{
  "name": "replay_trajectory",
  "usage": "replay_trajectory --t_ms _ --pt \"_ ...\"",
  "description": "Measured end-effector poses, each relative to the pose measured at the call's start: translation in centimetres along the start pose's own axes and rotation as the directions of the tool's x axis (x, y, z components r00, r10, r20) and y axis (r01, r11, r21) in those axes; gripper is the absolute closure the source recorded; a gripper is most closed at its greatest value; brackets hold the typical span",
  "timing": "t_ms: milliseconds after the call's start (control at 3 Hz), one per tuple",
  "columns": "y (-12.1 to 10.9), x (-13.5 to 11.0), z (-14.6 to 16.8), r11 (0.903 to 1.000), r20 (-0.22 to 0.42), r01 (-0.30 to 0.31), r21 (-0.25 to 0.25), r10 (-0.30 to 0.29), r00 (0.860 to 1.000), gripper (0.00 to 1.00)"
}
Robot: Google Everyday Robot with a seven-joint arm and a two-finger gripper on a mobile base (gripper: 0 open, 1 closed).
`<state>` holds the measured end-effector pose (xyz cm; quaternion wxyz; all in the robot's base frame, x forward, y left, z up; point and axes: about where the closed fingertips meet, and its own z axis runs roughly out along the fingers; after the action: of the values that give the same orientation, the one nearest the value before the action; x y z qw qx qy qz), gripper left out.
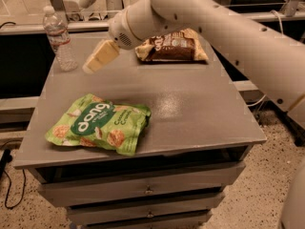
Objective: Knock water bottle over
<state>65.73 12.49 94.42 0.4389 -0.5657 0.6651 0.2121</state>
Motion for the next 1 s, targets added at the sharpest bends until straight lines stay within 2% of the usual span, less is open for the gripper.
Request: replay_trajectory --t_ms 333,667,1000 --pt "-1.8 -0.7 5.0 0.9986 0.093 -0.052 0.008 0.051 0.994 0.00" --pt "-3.2 -0.8 8.8 0.9955 0.165 -0.095 0.008 0.092 0.982 0.00" --pt "-4.9 -1.1 12.0 0.9906 0.249 -0.136 0.018 0.127 0.960 0.00"
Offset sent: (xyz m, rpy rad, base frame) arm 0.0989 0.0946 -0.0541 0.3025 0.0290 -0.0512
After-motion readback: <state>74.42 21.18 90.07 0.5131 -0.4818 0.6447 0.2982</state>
